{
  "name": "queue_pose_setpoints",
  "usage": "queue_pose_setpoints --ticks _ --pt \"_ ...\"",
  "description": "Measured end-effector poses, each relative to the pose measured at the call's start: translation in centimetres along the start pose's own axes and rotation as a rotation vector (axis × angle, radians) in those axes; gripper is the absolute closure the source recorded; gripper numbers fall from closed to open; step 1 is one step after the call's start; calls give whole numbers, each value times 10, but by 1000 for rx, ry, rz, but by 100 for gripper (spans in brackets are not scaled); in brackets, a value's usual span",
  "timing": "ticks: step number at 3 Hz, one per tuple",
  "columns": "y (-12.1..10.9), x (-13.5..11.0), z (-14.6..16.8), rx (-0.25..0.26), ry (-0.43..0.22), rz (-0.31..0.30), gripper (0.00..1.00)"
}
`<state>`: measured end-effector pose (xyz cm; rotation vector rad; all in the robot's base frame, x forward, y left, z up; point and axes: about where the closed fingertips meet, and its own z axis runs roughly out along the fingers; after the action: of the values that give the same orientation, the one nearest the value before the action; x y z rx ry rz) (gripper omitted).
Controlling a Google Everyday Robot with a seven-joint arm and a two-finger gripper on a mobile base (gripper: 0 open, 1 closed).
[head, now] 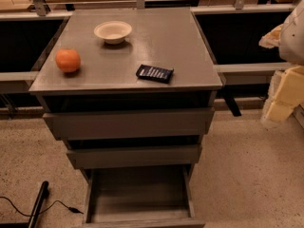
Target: Place rxbar blueberry into bottom drawer
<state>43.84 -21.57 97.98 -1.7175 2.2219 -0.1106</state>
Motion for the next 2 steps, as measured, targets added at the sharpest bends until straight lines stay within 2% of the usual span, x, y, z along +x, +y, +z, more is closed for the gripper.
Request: queue_pose_setpoints --ticks 1,2 --pt "0 0 0 0 0 0 0" --pt "-21 -26 19 -1 -26 -33 0"
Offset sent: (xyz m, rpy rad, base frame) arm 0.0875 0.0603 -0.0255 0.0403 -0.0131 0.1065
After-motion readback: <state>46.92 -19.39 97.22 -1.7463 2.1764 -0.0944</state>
